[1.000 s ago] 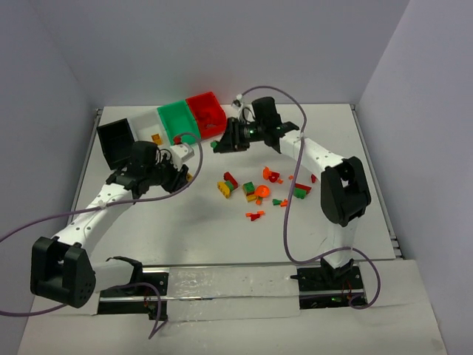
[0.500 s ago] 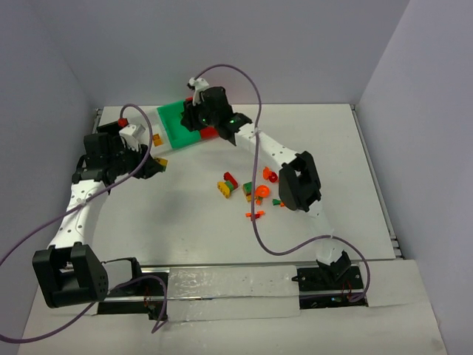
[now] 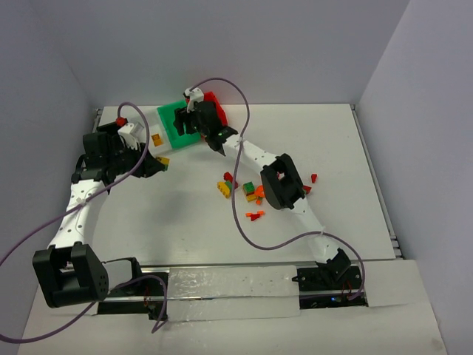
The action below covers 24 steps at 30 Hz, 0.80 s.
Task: Sort the legos into containers by color
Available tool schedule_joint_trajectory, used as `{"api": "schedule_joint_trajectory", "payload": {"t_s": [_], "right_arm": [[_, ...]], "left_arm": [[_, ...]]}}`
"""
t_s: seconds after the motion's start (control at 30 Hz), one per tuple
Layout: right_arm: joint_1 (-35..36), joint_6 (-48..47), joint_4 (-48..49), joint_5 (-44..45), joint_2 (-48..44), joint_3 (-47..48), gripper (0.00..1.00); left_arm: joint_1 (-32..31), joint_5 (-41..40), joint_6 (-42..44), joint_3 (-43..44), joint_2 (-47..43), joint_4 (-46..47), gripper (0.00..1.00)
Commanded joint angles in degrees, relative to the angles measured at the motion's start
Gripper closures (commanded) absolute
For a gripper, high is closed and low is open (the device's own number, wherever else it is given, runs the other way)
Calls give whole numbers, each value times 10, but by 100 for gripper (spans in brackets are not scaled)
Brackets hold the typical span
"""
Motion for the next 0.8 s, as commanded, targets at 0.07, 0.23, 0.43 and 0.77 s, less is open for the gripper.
{"api": "schedule_joint_trajectory", "payload": {"t_s": [0.07,0.23,0.43,0.77], "right_arm": [[2,11,80,-2,10,38,16],[-5,35,48,-61,-31,22,13],[-64,98,-31,-343,-147,-60,13],[-91,208,84,-530,-358,-381,15]], "left_arm": [[7,14,-11,22,-11,34,100],[7,5,1,21,-8,34,100],[9,76,96,35,12,-28,100],[25,190,-108,-34,-17,133,100]]}}
